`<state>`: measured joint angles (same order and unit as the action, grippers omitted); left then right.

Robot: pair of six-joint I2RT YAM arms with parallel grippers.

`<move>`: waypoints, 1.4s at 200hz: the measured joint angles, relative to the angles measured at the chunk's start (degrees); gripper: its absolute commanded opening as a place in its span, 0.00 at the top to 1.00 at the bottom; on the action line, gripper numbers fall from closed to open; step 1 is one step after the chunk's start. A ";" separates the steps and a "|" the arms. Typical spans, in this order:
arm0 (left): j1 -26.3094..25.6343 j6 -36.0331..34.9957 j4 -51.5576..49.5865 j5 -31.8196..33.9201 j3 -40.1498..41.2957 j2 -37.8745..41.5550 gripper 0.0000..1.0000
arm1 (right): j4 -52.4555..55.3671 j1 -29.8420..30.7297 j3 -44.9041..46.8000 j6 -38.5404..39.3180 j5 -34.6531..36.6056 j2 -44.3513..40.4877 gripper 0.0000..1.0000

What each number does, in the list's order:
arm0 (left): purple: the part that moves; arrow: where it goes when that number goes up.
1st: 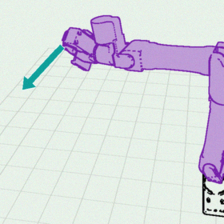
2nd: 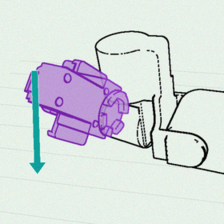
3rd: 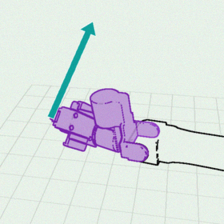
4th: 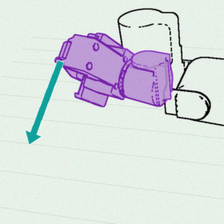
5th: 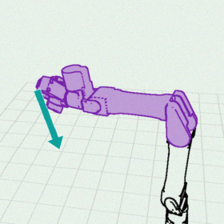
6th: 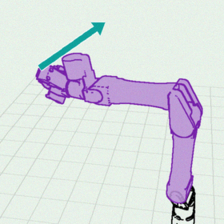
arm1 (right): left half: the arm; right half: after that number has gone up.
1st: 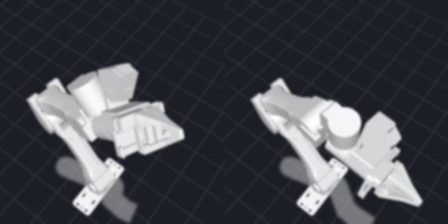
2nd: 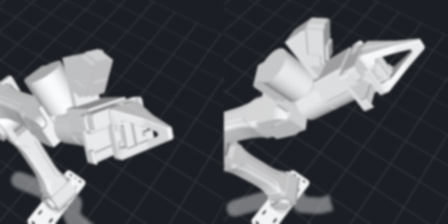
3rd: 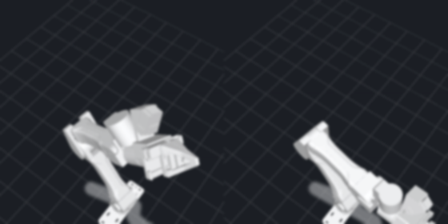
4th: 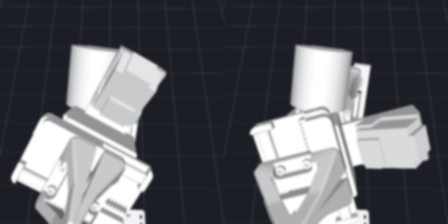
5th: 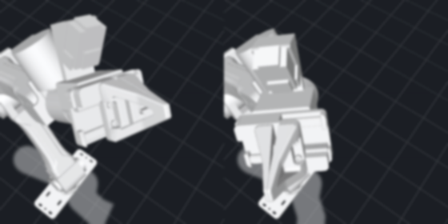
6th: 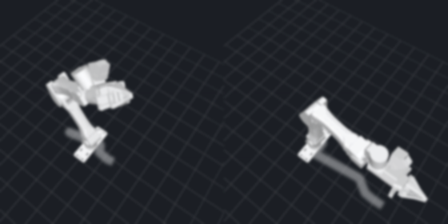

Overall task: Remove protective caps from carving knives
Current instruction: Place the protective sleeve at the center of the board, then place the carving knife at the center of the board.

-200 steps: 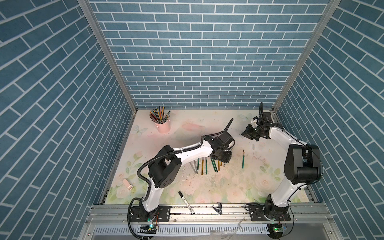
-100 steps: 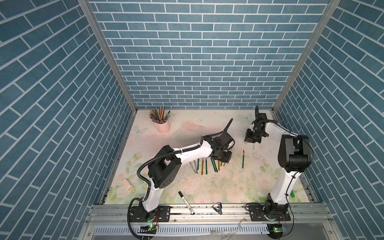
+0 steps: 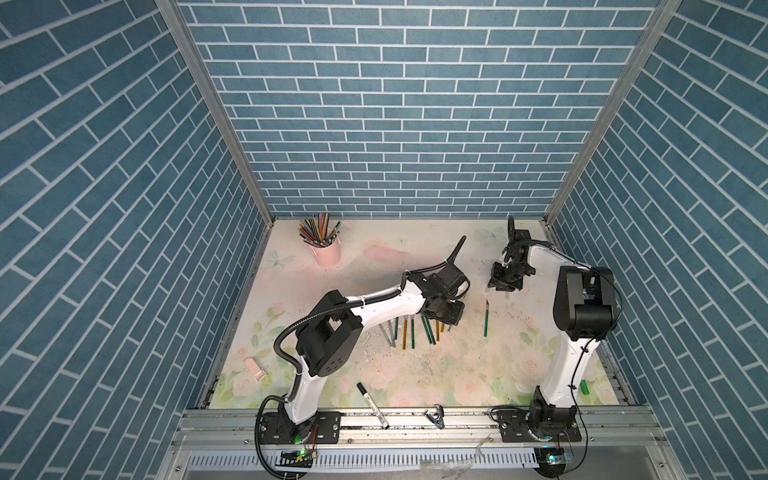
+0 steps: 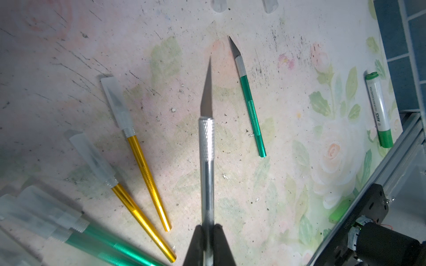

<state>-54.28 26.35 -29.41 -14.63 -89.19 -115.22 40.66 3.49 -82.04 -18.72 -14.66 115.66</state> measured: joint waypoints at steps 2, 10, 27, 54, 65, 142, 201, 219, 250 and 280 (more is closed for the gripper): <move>0.00 0.00 0.00 0.00 0.00 0.00 0.93 | 0.02 0.00 0.00 0.02 0.04 0.02 0.65; 0.00 0.00 0.00 0.00 0.00 0.00 0.93 | 0.15 0.00 -0.11 0.04 0.07 0.15 0.64; 0.00 0.00 0.07 0.00 0.00 0.00 0.93 | 0.52 0.00 -0.50 0.13 0.15 0.20 0.62; 0.00 0.02 0.17 0.00 0.00 0.00 0.93 | 0.83 0.00 -1.16 0.15 0.42 0.20 0.57; 0.00 0.02 0.17 0.00 0.00 0.00 0.93 | 0.96 0.00 -1.20 0.24 0.59 0.17 0.54; 0.00 0.28 0.42 -0.02 0.00 0.00 0.93 | 2.49 0.22 -1.20 0.20 1.57 -5.35 0.41; -0.02 0.81 0.85 -0.26 0.00 0.00 0.93 | 2.58 0.22 0.61 0.15 2.29 -12.90 0.41; 0.00 0.90 0.87 -0.33 0.00 0.00 0.93 | 2.58 0.22 1.84 -0.07 2.45 -14.43 0.49; 0.00 1.11 1.05 -0.66 0.00 0.00 0.93 | 2.62 0.22 4.02 -0.26 2.54 -16.17 0.49; 0.00 1.27 1.05 -0.90 0.00 -0.07 0.93 | 2.67 0.22 6.25 -0.35 2.51 -17.88 0.45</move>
<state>-54.28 27.62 -28.36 -15.53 -89.19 -115.28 43.33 3.70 -75.79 -19.07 -12.14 97.78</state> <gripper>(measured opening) 0.096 0.544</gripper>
